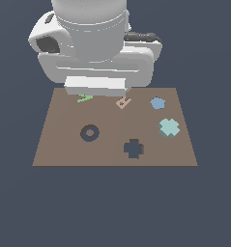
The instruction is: Insert a designated object into the corresponding slot on a board.
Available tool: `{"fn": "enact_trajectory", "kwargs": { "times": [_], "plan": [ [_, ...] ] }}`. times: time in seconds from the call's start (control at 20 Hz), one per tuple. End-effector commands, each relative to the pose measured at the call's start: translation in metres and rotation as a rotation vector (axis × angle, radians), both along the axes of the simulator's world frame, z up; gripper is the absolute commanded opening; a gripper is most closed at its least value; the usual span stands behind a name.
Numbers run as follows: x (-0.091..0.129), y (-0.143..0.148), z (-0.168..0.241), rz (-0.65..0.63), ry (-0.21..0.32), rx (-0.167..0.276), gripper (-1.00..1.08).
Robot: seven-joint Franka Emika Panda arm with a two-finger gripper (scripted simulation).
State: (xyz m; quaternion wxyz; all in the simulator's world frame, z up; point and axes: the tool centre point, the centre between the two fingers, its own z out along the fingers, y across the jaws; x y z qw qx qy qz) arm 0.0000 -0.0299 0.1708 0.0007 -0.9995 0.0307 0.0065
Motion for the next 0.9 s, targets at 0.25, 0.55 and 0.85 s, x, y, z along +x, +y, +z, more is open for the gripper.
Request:
{"fn": "enact_trajectory", "kwargs": {
  "times": [0.25,0.55,0.85],
  "plan": [
    [0.004,0.007,-0.005,0.029,-0.001,0.001,1.0],
    [0.018,0.035,-0.023,0.144,-0.003,0.002,1.0],
    [0.036,0.093,-0.057,0.365,-0.007,0.005,1.0]
  ]
}}
